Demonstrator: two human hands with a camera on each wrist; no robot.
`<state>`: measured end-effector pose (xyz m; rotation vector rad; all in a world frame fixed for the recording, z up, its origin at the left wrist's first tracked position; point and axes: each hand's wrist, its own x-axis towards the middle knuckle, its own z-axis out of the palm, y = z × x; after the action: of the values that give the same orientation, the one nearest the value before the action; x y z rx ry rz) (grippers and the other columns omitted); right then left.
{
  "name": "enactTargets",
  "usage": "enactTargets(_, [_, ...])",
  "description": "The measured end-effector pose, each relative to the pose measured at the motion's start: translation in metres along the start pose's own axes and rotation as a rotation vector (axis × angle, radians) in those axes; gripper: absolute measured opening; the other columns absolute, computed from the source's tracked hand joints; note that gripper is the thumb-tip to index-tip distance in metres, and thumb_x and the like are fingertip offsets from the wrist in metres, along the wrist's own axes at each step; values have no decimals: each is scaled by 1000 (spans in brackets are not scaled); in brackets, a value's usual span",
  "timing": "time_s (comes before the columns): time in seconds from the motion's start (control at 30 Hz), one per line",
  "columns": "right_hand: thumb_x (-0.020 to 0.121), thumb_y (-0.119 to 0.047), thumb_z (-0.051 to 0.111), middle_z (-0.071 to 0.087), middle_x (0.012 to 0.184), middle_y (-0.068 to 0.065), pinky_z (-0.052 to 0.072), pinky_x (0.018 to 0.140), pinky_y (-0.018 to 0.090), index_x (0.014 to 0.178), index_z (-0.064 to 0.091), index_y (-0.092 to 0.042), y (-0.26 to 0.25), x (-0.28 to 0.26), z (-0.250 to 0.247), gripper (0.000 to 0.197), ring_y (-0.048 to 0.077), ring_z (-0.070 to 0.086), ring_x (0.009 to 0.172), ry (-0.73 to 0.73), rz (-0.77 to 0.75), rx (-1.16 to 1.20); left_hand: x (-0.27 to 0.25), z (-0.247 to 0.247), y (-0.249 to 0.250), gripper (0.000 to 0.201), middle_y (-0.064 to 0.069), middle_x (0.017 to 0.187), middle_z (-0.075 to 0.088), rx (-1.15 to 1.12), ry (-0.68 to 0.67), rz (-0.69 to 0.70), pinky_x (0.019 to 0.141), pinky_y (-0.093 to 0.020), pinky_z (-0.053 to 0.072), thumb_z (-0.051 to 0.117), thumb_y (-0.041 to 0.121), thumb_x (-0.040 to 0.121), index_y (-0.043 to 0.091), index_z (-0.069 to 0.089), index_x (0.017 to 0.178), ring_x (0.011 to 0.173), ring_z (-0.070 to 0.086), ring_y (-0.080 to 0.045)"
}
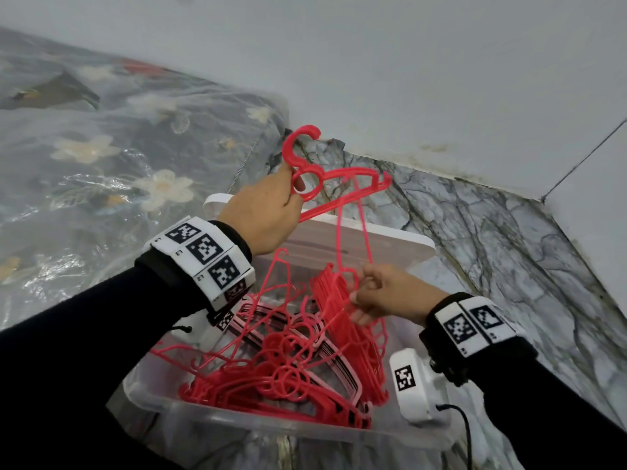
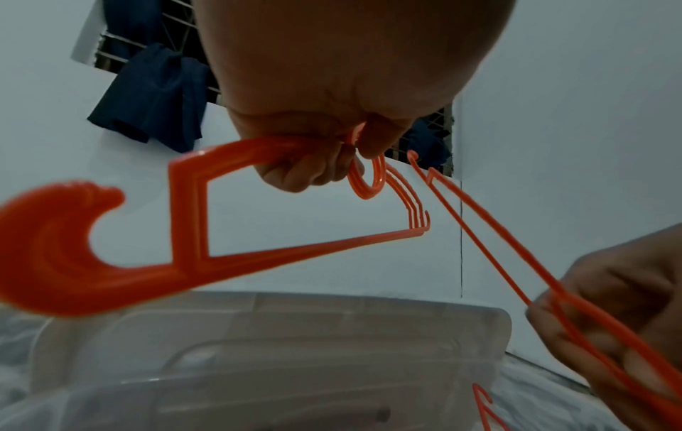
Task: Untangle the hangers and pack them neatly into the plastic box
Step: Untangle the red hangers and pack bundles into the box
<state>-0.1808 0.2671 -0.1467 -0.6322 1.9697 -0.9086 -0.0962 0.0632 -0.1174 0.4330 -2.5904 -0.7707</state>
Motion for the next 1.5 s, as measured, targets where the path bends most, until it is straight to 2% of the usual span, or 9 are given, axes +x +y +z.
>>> enactTargets(0.13, [97,3,41,58,79,20,57,53,23,99,46,-1,-16,4,5,7,14,66,52,166,-104,515,1,3,1,16,-6,97,59,-101,-106,-7,74,-34,35,38,18,92,11,46,104,91,53,-29])
enactTargets(0.27, [98,2,37,63,76,17,58,61,27,89,49,-5,-34,9,11,16,16,68,56,201,-207,836,0,14,5,17,-7,101,60,-168,-208,15,78,-34,37,44,23,96,10,48,107,96,55,-27])
enactTargets(0.4, [98,2,38,63,80,19,60,64,29,104,49,1,-44,14,21,13,21,67,65,170,-263,1049,-7,19,11,42,11,100,61,-262,-239,130,82,-16,42,45,50,91,18,47,117,90,57,3])
enactTargets(0.5, [97,0,41,66,74,13,58,58,27,103,51,1,-47,18,31,12,15,67,62,174,-274,1079,-9,24,12,33,9,100,60,-239,-241,208,81,-15,42,49,36,96,14,47,120,90,57,2])
enactTargets(0.73, [98,0,42,62,74,15,55,54,24,108,45,-5,-45,22,42,11,12,63,49,172,-250,660,-4,20,-3,30,-11,96,64,47,-138,160,78,-41,44,38,37,99,11,50,107,90,58,-31])
enactTargets(0.87, [93,4,48,61,71,13,50,50,21,87,50,-6,-36,27,56,12,8,59,46,119,-196,358,-1,13,-11,29,-4,81,60,212,-58,128,64,-38,41,41,45,97,18,50,99,82,58,-30])
enactTargets(1.0, [87,-13,63,69,97,12,47,74,25,99,66,-6,-17,40,77,14,16,65,84,-14,-262,-515,3,10,-14,25,8,65,43,236,-2,80,57,-32,29,46,44,95,19,46,91,68,46,-23])
enactTargets(1.1, [87,-22,66,65,114,9,45,86,29,115,62,-8,-5,47,100,32,24,59,105,-198,-283,-820,4,9,-16,25,3,68,47,212,1,70,58,-32,31,47,42,93,17,49,90,67,45,-23])
enactTargets(1.5, [92,-2,45,59,117,22,41,81,35,118,57,-1,9,53,114,29,36,55,108,-228,-246,-990,4,9,-18,25,7,63,43,216,-24,85,59,-31,31,46,44,92,20,45,85,67,46,-24])
